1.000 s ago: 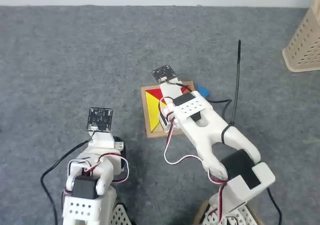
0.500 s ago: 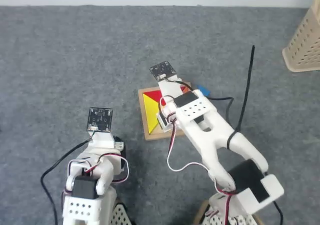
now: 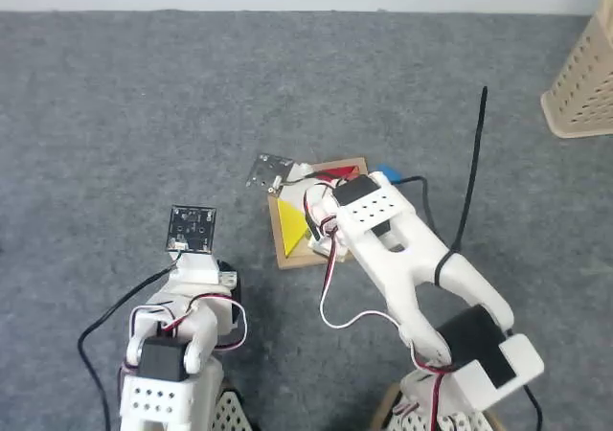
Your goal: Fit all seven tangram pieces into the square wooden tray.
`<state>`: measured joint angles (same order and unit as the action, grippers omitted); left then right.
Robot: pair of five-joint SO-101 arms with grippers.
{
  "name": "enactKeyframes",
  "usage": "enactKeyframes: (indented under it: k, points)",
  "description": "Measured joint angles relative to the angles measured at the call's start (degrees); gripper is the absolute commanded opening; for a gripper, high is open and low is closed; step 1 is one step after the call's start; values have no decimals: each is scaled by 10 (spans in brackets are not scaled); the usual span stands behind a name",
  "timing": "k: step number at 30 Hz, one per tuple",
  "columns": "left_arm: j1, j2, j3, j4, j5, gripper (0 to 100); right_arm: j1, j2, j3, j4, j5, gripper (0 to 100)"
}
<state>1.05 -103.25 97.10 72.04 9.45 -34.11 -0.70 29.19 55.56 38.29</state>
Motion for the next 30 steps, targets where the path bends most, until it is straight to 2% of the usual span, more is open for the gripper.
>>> enactKeyframes:
  k: [3,8,12,20,25,29,30]
  points:
    - [0,0,0,0,0,13,0,0,0,-16,4,40]
    - [0,0,0,0,0,13,0,0,0,-26,3,196]
    - [0,0,0,0,0,13,0,0,0,-45,-41,251]
    - [0,0,0,0,0,13,0,0,0,-46,-50,196]
    - [0,0,0,0,0,13,0,0,0,-57,-52,115]
    - [0,0,0,0,0,13,3,0,0,-88,-112,3]
    - [0,0,0,0,0,13,8,0,0,-97,-133,6]
